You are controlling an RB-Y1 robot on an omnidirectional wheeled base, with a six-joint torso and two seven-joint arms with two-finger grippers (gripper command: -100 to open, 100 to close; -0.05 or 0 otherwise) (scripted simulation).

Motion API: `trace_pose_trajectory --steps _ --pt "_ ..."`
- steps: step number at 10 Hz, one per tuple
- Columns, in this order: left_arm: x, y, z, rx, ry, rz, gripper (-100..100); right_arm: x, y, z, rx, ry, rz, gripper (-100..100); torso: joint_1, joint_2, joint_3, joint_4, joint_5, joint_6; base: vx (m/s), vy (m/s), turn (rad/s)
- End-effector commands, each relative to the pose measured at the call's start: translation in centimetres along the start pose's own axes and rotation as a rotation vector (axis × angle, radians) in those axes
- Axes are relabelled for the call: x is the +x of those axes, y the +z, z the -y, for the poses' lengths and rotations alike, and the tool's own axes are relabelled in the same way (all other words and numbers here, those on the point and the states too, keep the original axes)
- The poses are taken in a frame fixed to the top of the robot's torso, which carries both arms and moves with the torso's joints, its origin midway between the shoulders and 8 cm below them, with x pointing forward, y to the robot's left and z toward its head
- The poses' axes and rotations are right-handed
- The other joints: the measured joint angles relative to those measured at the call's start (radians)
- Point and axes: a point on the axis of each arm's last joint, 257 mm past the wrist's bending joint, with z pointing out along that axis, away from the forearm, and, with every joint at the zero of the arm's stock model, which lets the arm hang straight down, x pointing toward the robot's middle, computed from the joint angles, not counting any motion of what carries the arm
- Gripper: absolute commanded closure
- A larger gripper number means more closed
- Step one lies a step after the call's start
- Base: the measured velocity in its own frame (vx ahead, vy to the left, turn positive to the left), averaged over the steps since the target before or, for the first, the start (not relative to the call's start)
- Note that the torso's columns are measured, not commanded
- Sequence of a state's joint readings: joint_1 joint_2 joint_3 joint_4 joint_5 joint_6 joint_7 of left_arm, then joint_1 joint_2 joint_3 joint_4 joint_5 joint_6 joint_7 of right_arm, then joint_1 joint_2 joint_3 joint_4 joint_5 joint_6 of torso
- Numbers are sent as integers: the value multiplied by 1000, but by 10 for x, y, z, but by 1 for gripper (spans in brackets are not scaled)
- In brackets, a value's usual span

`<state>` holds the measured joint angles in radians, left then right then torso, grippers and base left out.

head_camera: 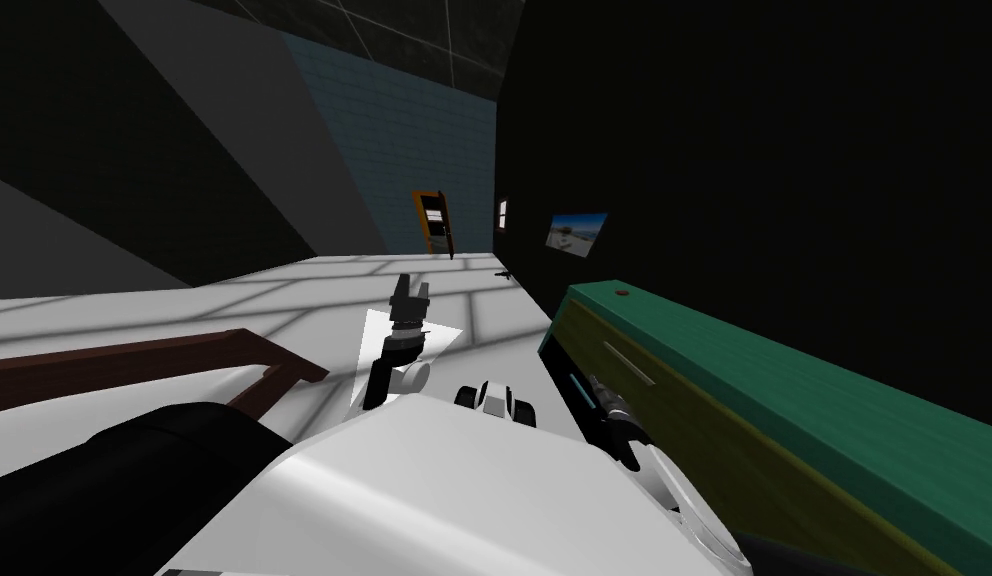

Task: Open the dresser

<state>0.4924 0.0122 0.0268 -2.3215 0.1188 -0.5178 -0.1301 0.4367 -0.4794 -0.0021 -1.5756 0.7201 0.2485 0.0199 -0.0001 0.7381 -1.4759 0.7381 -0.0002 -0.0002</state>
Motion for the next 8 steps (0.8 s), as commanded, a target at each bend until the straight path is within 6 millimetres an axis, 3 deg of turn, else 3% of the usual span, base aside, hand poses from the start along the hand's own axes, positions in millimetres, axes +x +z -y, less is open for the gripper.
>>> trace_pose_trajectory --steps 1,2,3,4,5,6,7,8 --pt "0 0 0 0 0 0 0 5 2 51 114 -126 -17 -100 0 0 0 0 0 0 59 73 143" --pt "0 0 0 0 0 0 0 4 2 73 162 -185 -23 -100 0 0 0 0 0 0 104 97 169" --pt "0 0 0 0 0 0 0 5 1 80 181 -204 -25 -100 1 -2 -1 -1 0 0 80 91 44" --pt "0 0 0 0 0 0 0 3 0 104 233 -279 -32 -100 1 0 -1 0 0 1 64 97 72" --pt "0 0 0 0 0 0 0 3 0 107 245 -280 -31 -100 1 1 0 0 0 0 44 66 44" --pt "0 0 0 0 0 0 0 -1 -2 131 295 -351 -37 -100 -1 2 1 1 0 0 52 65 84" --pt "0 0 0 0 0 0 0 -2 -3 133 305 -351 -36 -100 -1 1 1 0 0 0 44 56 44" --pt "0 0 0 0 0 0 0 -6 -6 156 356 -419 -40 -100 -1 1 0 0 0 0 39 76 75"
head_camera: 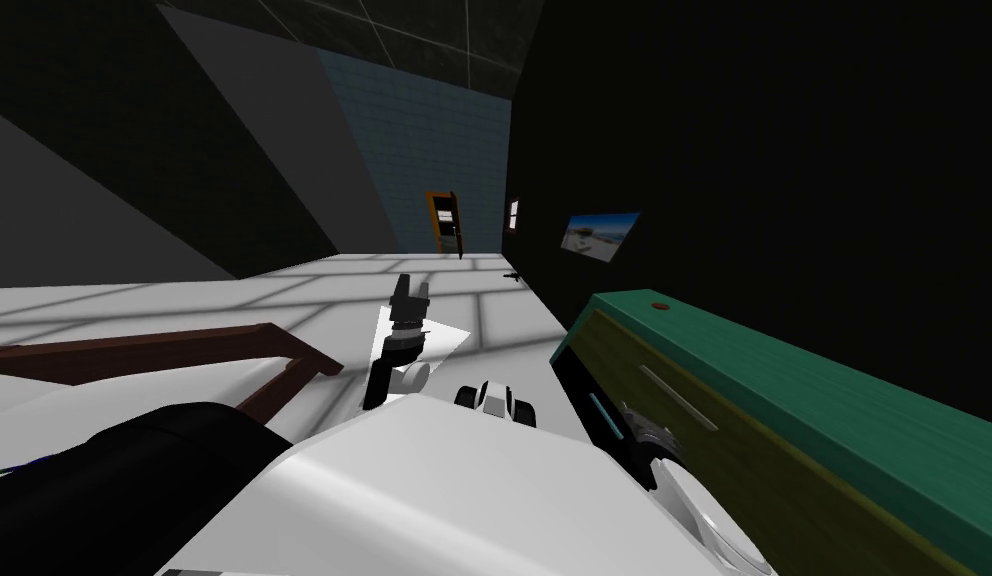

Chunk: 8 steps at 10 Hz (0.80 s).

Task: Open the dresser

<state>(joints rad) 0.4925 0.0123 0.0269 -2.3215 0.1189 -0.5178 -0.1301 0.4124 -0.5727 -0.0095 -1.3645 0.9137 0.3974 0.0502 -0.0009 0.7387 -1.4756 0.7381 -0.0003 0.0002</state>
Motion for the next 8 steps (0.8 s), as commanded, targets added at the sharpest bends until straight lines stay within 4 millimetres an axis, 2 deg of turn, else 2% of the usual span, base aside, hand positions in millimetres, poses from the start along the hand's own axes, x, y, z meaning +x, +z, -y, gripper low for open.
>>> trace_pose_trajectory --steps 1,3,4,8 --pt "0 0 0 0 0 0 0 3 2 28 72 -79 -5 -100 2 0 0 0 0 0 39 66 24" --pt "0 0 0 0 0 0 0 6 6 73 177 -198 -12 -100 1 -2 -1 0 0 0 65 80 59" --pt "0 0 0 0 0 0 0 5 6 73 177 -202 -10 -100 2 -2 -1 -1 1 0 49 74 14" --pt "0 0 0 0 0 0 0 -4 5 147 352 -408 -14 -100 2 -1 0 0 1 0 57 84 31"
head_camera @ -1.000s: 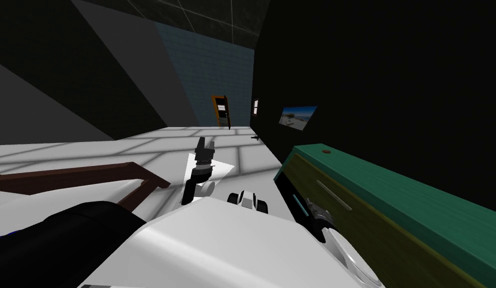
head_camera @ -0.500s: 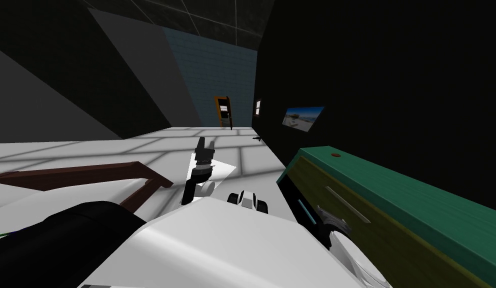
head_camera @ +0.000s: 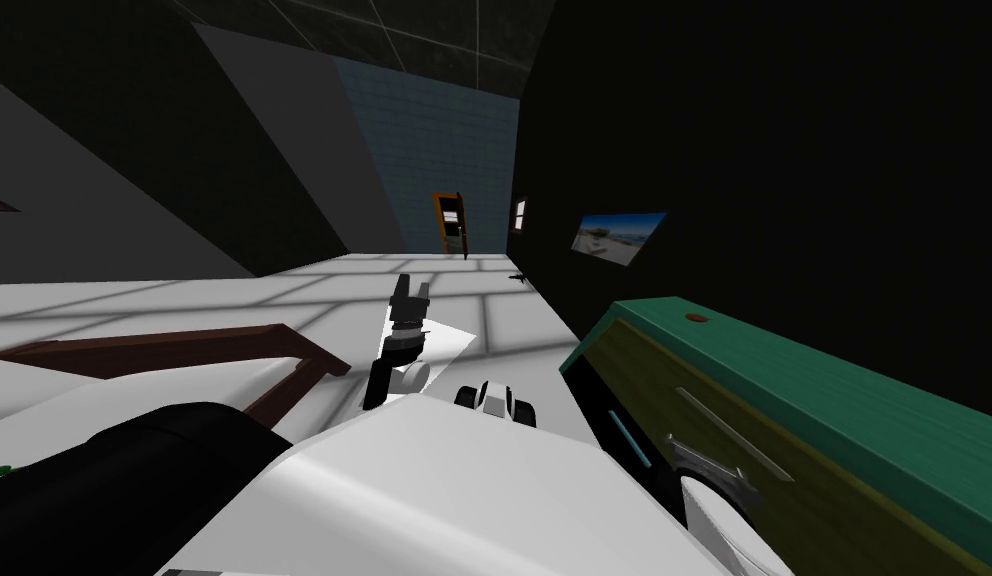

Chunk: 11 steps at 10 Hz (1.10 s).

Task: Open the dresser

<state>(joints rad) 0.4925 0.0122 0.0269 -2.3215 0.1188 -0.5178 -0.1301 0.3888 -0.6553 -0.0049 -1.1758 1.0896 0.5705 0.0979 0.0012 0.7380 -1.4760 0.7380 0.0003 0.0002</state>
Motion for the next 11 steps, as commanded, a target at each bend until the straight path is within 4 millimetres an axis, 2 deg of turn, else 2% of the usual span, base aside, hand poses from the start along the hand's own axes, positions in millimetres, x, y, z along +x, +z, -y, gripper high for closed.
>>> trace_pose_trajectory --steps 1,4,8,9,11 --pt "0 0 0 0 0 0 0 2 7 29 69 -76 -1 -100 0 -1 -1 0 0 0 66 74 2" --pt "0 0 0 0 0 0 0 1 15 74 173 -199 6 -100 -3 1 1 0 -1 0 45 58 13" --pt "0 0 0 0 0 0 0 -10 21 125 288 -336 23 -100 -1 0 0 0 0 0 45 67 6" --pt "0 0 0 0 0 0 0 -12 22 131 300 -351 26 -100 -2 0 0 0 0 0 39 52 8" --pt "0 0 0 0 0 0 0 -12 24 127 291 -338 24 -100 -3 1 1 0 -1 0 10 13 0"
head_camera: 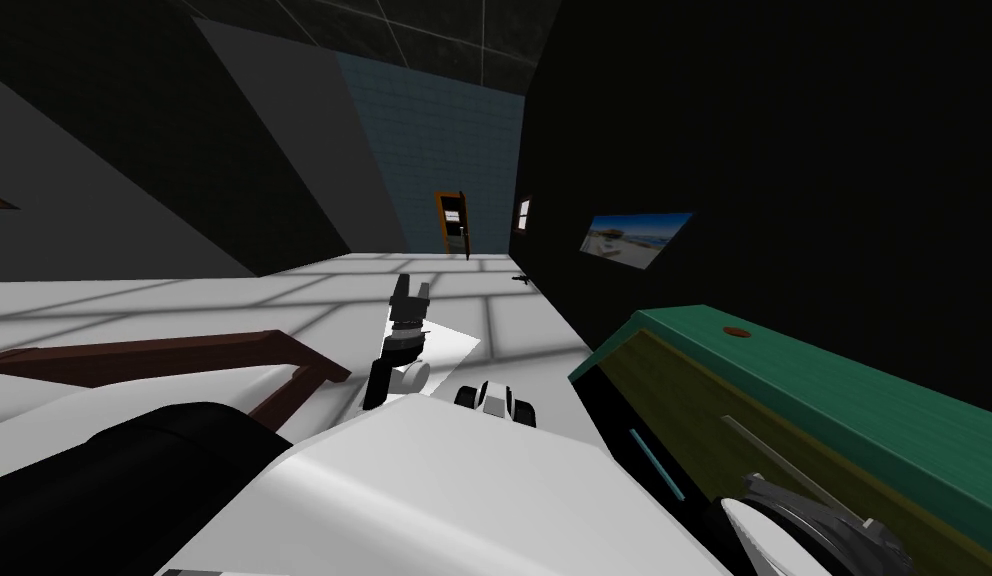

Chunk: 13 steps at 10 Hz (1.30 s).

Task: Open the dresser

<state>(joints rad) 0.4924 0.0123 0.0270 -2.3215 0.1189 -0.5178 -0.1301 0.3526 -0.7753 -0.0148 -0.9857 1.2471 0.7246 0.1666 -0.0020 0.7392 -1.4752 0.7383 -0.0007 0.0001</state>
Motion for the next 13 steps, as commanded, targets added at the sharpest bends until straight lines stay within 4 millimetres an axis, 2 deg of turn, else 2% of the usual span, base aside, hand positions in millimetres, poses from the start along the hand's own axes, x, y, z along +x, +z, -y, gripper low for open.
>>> trace_pose_trajectory --steps 1,4,7,8,10,13 --pt "0 0 0 0 0 0 0 0 0 0 0 1 0 100 0 0 0 0 0 0 0 0 0" --pt "0 0 0 0 0 0 0 -3 2 3 -3 -2 8 100 8 0 0 0 3 0 -33 147 -25" --pt "0 0 0 0 0 0 0 -4 3 5 -3 -2 11 100 1 -1 -1 0 0 0 -38 150 -19" --pt "0 0 0 0 0 0 0 -15 10 7 -5 58 9 -100 -5 -2 -1 -1 -1 0 59 -40 65" --pt "0 0 0 0 0 0 0 -28 18 10 -7 121 9 -100 -8 -8 -5 -2 -2 0 145 -134 61" --pt "0 0 0 0 0 0 0 -32 20 9 -8 142 9 -100 8 3 2 1 3 0 79 -50 28"
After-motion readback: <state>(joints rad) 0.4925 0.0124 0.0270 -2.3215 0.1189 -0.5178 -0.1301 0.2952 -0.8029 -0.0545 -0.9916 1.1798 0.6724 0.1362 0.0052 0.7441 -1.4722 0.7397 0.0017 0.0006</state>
